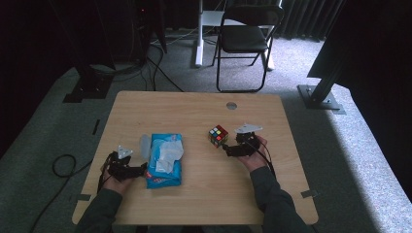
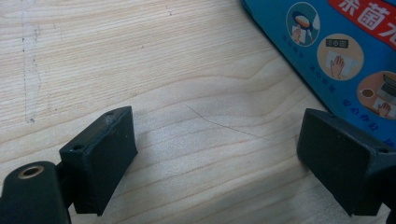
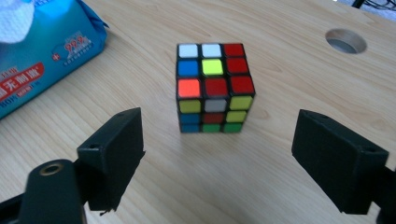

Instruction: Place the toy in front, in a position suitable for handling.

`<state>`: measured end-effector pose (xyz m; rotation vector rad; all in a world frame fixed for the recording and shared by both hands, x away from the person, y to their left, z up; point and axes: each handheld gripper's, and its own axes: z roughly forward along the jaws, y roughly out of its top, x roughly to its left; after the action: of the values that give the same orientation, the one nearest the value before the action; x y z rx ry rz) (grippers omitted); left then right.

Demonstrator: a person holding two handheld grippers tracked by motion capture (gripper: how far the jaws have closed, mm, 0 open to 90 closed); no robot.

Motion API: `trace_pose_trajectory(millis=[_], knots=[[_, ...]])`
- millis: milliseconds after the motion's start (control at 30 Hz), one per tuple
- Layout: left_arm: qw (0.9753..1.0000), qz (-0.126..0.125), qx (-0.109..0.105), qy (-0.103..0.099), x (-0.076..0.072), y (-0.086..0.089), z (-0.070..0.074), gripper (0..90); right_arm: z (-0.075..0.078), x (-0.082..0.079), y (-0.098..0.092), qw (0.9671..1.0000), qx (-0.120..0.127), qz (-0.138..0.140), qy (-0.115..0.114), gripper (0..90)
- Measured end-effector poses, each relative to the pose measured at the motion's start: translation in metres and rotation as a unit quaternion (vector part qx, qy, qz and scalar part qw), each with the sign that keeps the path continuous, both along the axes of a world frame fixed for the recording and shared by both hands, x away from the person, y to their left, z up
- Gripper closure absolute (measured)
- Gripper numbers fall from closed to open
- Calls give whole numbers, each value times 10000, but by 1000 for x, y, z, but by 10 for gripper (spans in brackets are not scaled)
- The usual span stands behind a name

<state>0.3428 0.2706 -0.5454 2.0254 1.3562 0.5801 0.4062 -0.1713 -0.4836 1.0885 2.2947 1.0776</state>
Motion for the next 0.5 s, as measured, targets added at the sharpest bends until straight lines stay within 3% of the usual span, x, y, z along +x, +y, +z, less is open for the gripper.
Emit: trace_pose_trajectory(millis=[500], knots=[[10000,8,0,2,0,0,0,114,-9,14,13,9993,298,191,-94,132]])
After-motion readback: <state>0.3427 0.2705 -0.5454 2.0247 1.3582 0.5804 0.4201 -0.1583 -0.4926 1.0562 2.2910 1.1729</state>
